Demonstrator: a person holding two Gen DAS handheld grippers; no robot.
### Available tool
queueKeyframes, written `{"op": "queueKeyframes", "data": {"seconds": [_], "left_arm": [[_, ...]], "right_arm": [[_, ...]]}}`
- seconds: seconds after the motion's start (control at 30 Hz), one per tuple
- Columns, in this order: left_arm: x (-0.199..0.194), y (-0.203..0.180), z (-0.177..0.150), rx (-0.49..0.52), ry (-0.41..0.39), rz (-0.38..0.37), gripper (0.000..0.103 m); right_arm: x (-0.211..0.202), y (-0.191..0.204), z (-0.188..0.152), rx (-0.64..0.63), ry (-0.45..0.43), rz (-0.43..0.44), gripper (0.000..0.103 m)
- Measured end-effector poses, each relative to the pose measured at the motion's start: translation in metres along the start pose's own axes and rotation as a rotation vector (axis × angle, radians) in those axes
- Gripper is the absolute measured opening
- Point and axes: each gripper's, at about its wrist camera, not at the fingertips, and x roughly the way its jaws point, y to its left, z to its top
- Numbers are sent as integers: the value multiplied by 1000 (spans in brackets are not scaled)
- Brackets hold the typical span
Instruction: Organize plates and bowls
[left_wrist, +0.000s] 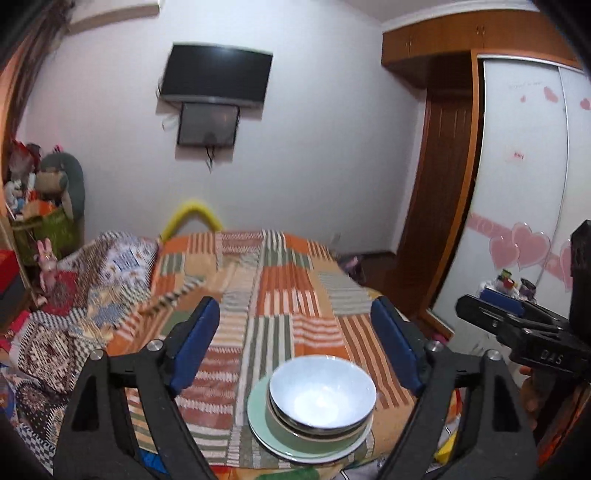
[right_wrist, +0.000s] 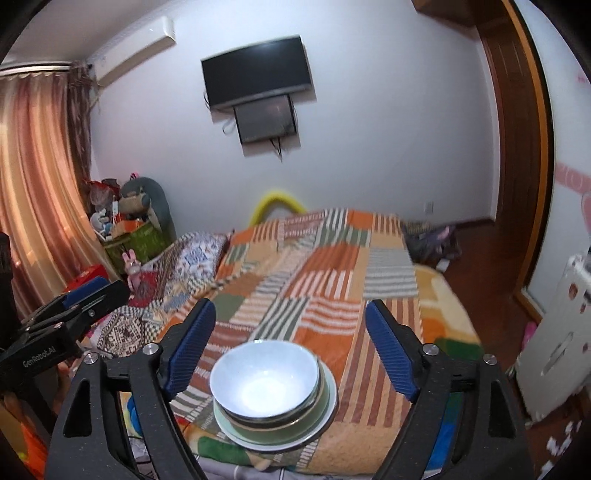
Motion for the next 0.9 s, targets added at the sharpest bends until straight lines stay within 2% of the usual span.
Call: {"op": "queueKeyframes", "data": {"seconds": [0.07, 0.13, 0.2, 0.53, 0.9], "left_arm": [[-10, -2, 2, 11, -39, 17, 95], [-19, -4, 3, 14, -67, 23, 98], [-23, -5, 3, 21, -78, 20, 99], [-42, -14, -3, 43, -105, 28, 101], [-44, -21, -8, 55, -102, 37, 102]], "right_arm": [[-6, 4, 1, -10, -32, -3, 90], [-11, 7, 3, -18, -59, -1, 94], [-16, 9, 3, -19, -82, -3, 102], [-34, 19, -3, -44, -151, -14, 103], [-40, 21, -8, -49, -163, -18, 103]]}}
